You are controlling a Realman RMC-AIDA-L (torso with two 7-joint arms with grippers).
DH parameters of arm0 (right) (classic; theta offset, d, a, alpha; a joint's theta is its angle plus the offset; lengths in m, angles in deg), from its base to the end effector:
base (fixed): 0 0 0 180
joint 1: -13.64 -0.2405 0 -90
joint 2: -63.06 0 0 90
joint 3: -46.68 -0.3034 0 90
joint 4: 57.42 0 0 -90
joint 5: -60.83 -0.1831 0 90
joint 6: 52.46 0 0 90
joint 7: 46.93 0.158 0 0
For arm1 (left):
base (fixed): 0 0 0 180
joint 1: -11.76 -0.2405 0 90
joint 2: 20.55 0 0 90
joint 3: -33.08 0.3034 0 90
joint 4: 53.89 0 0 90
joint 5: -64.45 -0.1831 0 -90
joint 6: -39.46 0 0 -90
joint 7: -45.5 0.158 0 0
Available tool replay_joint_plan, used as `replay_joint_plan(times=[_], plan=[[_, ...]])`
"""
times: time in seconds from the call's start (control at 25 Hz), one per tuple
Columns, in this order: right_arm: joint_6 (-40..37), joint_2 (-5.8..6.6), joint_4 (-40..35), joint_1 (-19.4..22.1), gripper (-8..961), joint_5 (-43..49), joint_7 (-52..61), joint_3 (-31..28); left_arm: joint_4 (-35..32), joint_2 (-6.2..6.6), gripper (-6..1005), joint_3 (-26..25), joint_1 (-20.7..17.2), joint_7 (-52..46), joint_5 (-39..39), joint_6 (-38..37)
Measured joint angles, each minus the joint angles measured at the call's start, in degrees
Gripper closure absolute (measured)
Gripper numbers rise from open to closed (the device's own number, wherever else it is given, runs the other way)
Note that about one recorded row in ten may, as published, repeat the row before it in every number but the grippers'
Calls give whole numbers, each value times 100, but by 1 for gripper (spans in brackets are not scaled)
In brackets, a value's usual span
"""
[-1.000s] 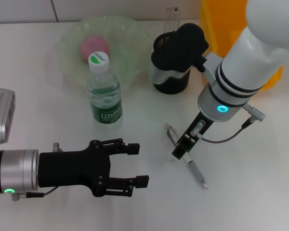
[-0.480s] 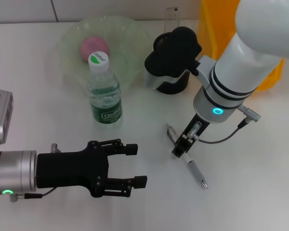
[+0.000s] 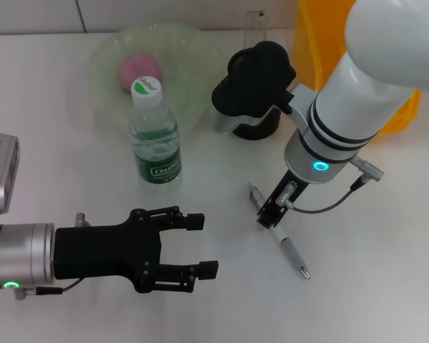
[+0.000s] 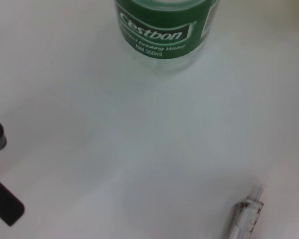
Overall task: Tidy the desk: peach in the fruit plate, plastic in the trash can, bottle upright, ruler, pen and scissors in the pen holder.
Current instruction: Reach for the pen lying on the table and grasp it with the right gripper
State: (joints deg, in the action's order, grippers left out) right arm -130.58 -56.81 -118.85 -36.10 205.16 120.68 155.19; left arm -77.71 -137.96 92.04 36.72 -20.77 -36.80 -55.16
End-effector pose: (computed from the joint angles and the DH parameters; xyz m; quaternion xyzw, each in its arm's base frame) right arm 0.1772 0.3547 -0.1266 -0.9100 0.2782 -0.2727 0.1418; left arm -0.2848 0.2589 -0.0755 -0.9410 -0.1886 -0.2809 0.0030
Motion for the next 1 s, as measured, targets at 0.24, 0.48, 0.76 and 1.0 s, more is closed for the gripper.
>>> replay_joint_plan(times=[0.24,0.48,0.76,1.0], plan=[[20,0,0,25,635,-4,0,3,0,0,153,0,0,0,0,3],[-3,0,-74,140,639,-125,0,-1,0,0,153,0,0,0,0,5],[-5,0,-78,223,645,-125,-8,-17,0,-1,153,0,-16,0,0,5],[7,0,-230,348,649,-98,-59,-29,0,-1,153,0,-18,0,0,6]])
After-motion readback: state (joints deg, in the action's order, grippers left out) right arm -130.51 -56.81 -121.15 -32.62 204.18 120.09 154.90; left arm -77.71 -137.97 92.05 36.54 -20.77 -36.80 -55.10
